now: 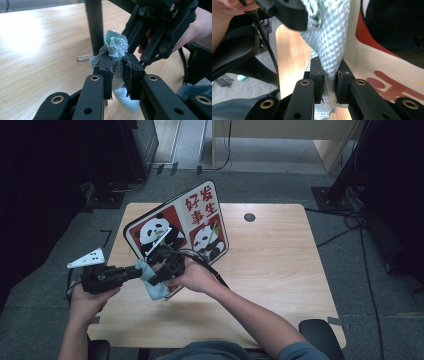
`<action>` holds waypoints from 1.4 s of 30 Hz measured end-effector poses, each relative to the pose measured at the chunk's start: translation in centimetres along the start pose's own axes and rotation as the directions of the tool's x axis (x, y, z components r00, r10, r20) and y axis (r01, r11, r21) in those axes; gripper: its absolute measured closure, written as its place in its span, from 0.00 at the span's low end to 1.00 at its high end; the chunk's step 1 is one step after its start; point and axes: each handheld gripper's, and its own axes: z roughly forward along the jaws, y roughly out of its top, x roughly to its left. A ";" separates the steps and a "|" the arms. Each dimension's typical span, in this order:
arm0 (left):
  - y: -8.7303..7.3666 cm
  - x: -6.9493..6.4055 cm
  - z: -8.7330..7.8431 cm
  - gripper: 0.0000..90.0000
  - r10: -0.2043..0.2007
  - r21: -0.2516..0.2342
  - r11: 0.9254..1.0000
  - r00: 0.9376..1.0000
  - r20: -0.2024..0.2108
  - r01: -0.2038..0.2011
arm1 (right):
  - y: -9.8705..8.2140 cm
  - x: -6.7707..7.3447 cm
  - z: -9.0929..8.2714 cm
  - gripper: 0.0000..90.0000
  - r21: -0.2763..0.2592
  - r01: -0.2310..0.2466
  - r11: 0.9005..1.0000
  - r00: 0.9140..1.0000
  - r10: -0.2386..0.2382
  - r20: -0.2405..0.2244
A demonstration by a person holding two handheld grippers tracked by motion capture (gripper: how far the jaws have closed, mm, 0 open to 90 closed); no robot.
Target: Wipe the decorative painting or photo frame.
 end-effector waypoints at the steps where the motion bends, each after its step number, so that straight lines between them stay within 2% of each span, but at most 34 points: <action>1: -0.1 0.1 -0.1 0.88 -0.001 0.002 1.000 1.000 0.001 0.001 | -0.1 0.0 -0.1 0.88 -0.009 0.008 1.000 1.000 -0.008 0.000; 5: -0.3 0.3 -0.3 0.88 -0.012 0.004 1.000 1.000 0.004 0.012 | -0.5 0.1 -0.7 0.88 -0.032 0.026 0.999 1.000 -0.026 0.005; 15: -1.0 0.8 -0.7 0.88 -0.027 0.001 1.000 0.999 0.024 0.027 | -1.0 0.0 -1.7 0.88 -0.078 0.023 0.997 1.000 -0.023 -0.002; 18: -1.2 1.0 -0.8 0.88 -0.030 0.004 1.000 0.999 0.021 0.030 | -0.9 0.1 -1.6 0.89 -0.079 0.008 0.997 1.000 -0.010 -0.016; 21: -1.4 1.2 -0.6 0.87 -0.036 0.020 0.999 0.999 0.007 0.036 | -0.6 0.3 -1.1 0.90 -0.054 0.011 0.998 1.000 -0.011 0.001; 23: -1.5 1.4 -0.5 0.85 -0.040 0.037 0.999 0.999 -0.001 0.040 | -0.5 0.3 -0.6 0.91 -0.036 0.021 0.999 1.000 -0.020 0.012; 26: -1.6 1.5 -0.5 0.78 -0.046 0.038 0.998 0.999 -0.008 0.047 | -0.4 0.2 0.0 0.91 -0.011 0.006 1.000 1.000 -0.006 0.011; 31: -1.6 1.9 -1.0 0.63 -0.066 0.003 0.998 0.998 -0.002 0.066 | -0.4 -0.1 0.5 0.91 0.029 -0.010 1.000 1.000 0.009 0.017; 36: -1.7 2.2 -1.2 0.60 -0.058 -0.006 0.998 0.998 -0.021 0.058 | -0.3 -0.3 0.3 0.91 0.022 -0.032 0.999 0.999 0.032 0.019; 42: -1.7 2.4 -1.4 0.56 -0.047 -0.025 0.999 0.998 -0.030 0.047 | 0.2 -0.3 -0.7 0.91 -0.003 -0.035 0.999 0.999 0.036 0.022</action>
